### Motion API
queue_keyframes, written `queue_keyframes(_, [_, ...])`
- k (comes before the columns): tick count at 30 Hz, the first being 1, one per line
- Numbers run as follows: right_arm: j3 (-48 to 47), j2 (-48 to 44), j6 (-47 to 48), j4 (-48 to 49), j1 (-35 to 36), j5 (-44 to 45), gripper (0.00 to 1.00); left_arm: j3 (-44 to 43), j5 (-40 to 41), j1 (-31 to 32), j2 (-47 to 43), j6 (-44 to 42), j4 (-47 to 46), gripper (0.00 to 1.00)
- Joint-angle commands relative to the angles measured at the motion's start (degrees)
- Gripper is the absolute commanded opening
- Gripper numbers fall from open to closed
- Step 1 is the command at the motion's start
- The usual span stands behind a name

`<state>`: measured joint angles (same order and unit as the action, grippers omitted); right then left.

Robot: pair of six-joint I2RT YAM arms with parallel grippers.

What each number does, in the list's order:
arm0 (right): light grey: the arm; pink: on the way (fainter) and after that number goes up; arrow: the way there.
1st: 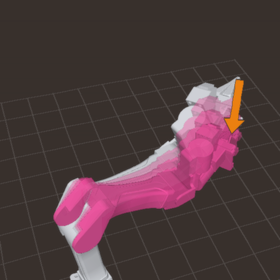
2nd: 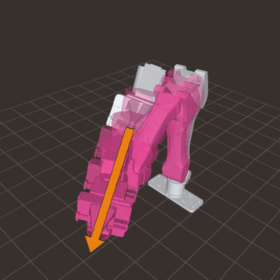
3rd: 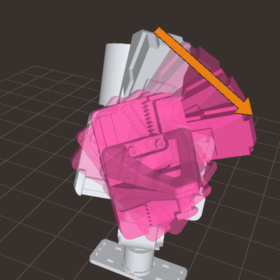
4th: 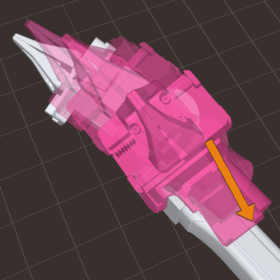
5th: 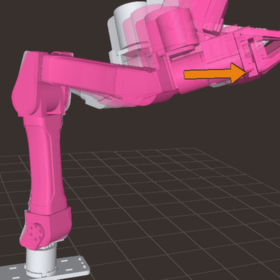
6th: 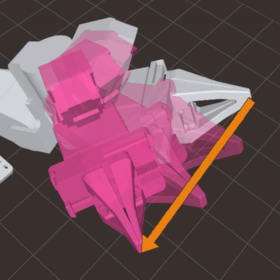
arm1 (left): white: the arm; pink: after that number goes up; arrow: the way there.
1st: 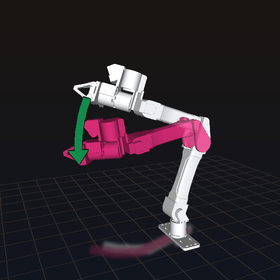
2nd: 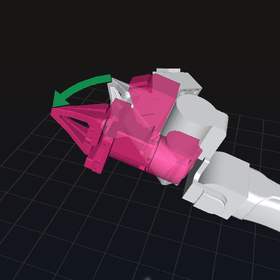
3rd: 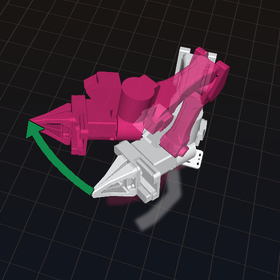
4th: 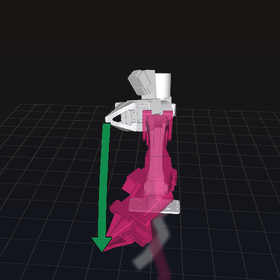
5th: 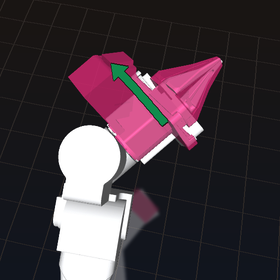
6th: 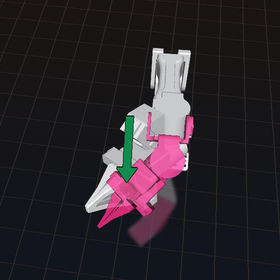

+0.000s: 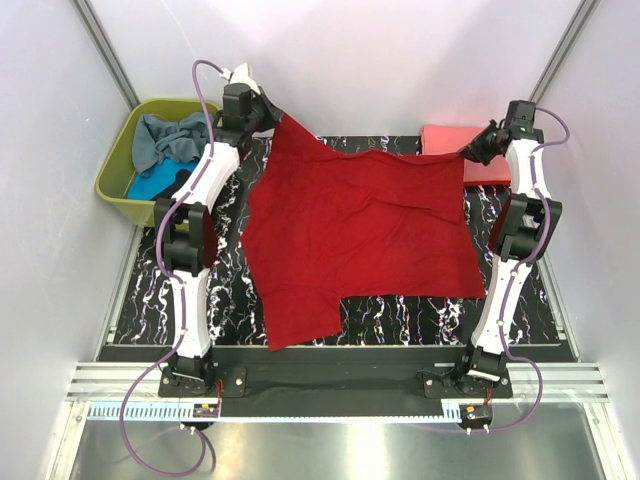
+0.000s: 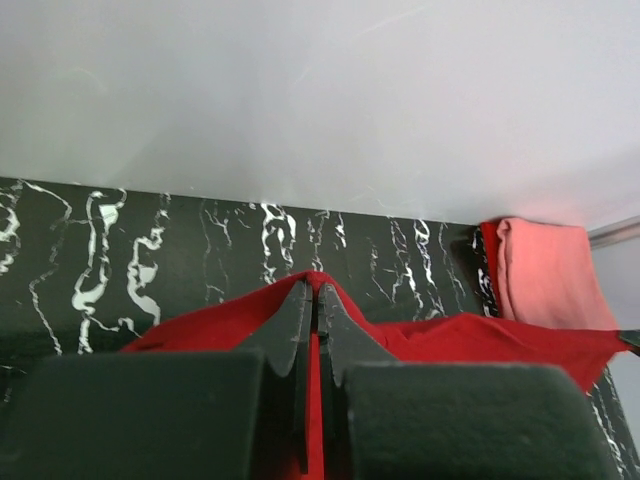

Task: Fold and stack the t-shirts
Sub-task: Flatten the tshirt out

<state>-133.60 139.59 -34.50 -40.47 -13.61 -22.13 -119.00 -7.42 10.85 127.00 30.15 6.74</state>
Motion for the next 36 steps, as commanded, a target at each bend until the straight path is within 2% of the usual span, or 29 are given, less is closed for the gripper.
queue_keyframes(1, [-0.3, -1.9, 0.4, -0.9, 0.4, -0.8, 0.11, 1.7, -2.3, 0.3, -4.5, 1.8, -2.1, 0.00])
queue_keyframes(3, [1.8, -3.4, 1.4, -1.1, 0.5, -0.4, 0.12, 2.5, -2.6, 0.2, -5.4, 2.0, -0.8, 0.00])
queue_keyframes(5, [3.5, -4.5, 2.3, -1.1, 0.5, 0.3, 0.18, 3.1, -2.6, 0.3, -6.1, 1.7, 1.2, 0.00])
queue_keyframes(11, [2.6, -3.2, 3.0, -1.0, 0.5, 0.5, 0.17, 5.0, -3.0, 0.3, -8.3, 0.6, 2.0, 0.00])
queue_keyframes(18, [-4.8, 1.9, 2.2, -1.4, 0.4, 0.0, 0.37, 4.7, -3.4, 0.3, -7.7, 1.7, 2.1, 0.00])
queue_keyframes(19, [-6.0, 2.3, 1.7, -1.4, 0.5, -0.1, 0.47, 4.7, -3.5, 0.3, -7.7, 1.8, 2.0, 0.00])
queue_keyframes(20, [-6.3, 2.9, 1.5, -1.5, 0.5, 0.1, 0.50, 4.8, -3.6, 0.3, -7.7, 2.0, 2.0, 0.00])
queue_keyframes(26, [-3.5, 0.3, 1.2, -2.2, 0.5, 0.3, 0.52, 6.4, -3.9, 0.7, -8.4, 2.2, 2.1, 0.00])
queue_keyframes(32, [6.2, -4.6, 2.3, 2.0, 0.4, 1.9, 0.57, 9.3, -3.6, 1.1, -9.5, 2.0, 2.0, 0.00])
queue_keyframes(36, [5.1, -0.6, -1.3, 5.4, 0.4, -0.4, 0.45, 10.6, -3.2, 1.2, -10.0, 2.4, 1.9, 0.00])
